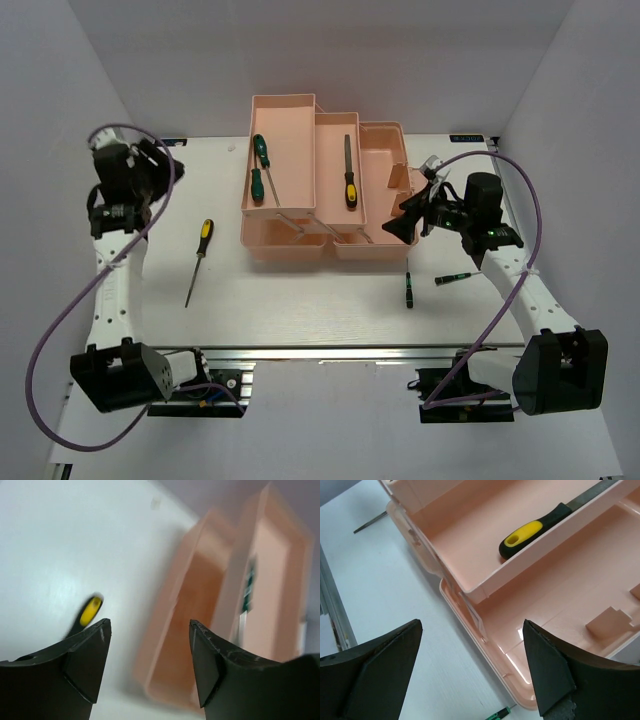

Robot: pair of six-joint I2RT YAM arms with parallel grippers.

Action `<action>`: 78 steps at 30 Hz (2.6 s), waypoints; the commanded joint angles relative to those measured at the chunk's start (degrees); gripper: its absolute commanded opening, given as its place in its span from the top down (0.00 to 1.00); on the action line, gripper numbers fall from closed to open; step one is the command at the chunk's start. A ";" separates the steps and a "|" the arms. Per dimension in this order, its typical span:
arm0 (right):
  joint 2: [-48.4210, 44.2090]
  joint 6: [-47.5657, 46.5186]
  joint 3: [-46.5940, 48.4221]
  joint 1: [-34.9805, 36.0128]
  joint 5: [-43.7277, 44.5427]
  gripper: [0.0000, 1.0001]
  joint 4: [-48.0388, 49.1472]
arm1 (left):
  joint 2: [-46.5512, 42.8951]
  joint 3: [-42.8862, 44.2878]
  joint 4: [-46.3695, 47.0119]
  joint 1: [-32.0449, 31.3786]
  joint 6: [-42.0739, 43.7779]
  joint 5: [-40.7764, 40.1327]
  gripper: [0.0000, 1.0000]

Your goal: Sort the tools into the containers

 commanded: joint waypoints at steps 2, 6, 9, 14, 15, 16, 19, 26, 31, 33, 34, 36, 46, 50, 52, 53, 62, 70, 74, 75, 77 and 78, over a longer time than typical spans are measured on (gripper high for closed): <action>0.33 -7.01 2.39 -0.23 -4.66 0.15 -3.24 | 0.03 -12.89 -1.63 -1.52 6.03 0.39 0.26; 1.38 -12.45 3.09 -0.23 -6.86 0.32 -7.10 | 2.31 -20.10 3.21 -0.90 12.42 -2.68 0.26; 3.40 -13.87 4.06 -0.14 -8.45 0.62 -10.18 | 7.58 -21.78 4.89 -0.90 16.39 -4.00 0.26; 3.14 -14.13 3.10 -0.23 -7.04 0.55 -10.63 | 12.33 -26.17 11.37 -0.90 20.43 -3.04 0.26; 3.05 -14.22 2.92 -0.23 -6.87 0.54 -10.81 | 12.77 -26.70 12.18 -0.90 21.05 -3.04 0.26; 3.05 -14.48 2.83 -0.14 -6.52 0.53 -11.25 | 13.39 -27.14 12.79 -0.90 21.41 -2.69 0.25; 3.05 -14.57 2.48 -0.14 -6.34 0.51 -11.51 | 15.23 -28.37 15.17 -0.90 22.99 -1.46 0.26; 4.45 -13.87 3.18 -0.23 -6.60 0.49 -11.69 | 19.37 -27.94 19.21 -1.51 23.61 -1.81 0.26; 4.63 -13.69 3.44 -0.23 -6.25 0.48 -11.86 | 22.44 -25.92 19.48 -3.53 25.98 -4.09 0.28; 4.55 -13.69 3.36 -0.23 -5.99 0.48 -11.86 | 24.28 -24.95 18.95 -4.49 26.86 -6.20 0.30; 4.46 -13.69 3.27 -0.23 -5.73 0.48 -11.86 | 24.81 -24.86 19.04 -4.76 26.95 -6.46 0.30; 4.19 -13.69 3.09 -0.23 -5.55 0.48 -11.86 | 25.70 -25.03 19.13 -5.03 27.12 -6.38 0.33; 4.11 -12.20 3.09 -0.41 -5.37 0.48 -10.29 | 20.87 -30.83 18.08 -5.55 27.30 -8.31 0.51; 4.72 -11.59 3.53 -0.41 -5.81 0.48 -9.93 | 19.20 -33.12 17.72 -5.82 27.04 -8.93 0.64; 4.98 -11.23 4.14 -0.41 -6.16 0.48 -9.84 | 18.41 -33.21 16.50 -5.73 26.42 -8.66 0.73; 4.99 -11.06 4.32 -0.41 -6.25 0.48 -9.76 | 17.88 -33.30 16.32 -5.99 25.81 -8.58 0.79; 4.72 -9.74 4.32 -0.41 -6.43 0.47 -9.23 | 6.48 -29.01 10.35 -6.17 18.17 -5.15 0.99; 4.63 -8.68 4.23 -0.41 -6.51 0.47 -8.61 | -5.23 -26.71 4.10 -6.17 10.62 1.79 1.00; 4.72 -8.68 4.59 -0.49 -5.81 0.50 -8.70 | -14.54 -25.39 3.04 -6.26 7.09 4.78 1.00; 4.72 -8.68 4.76 -0.41 -5.38 0.53 -8.79 | -16.56 -25.04 3.65 -6.17 6.13 6.96 1.00; 4.98 -8.51 4.94 -0.41 -4.50 0.88 -9.14 | -21.49 -23.90 7.51 -6.17 3.40 10.65 1.00; 4.99 -7.99 5.20 -0.41 -3.71 1.00 -9.23 | -22.37 -23.63 11.18 -6.26 2.09 14.76 1.00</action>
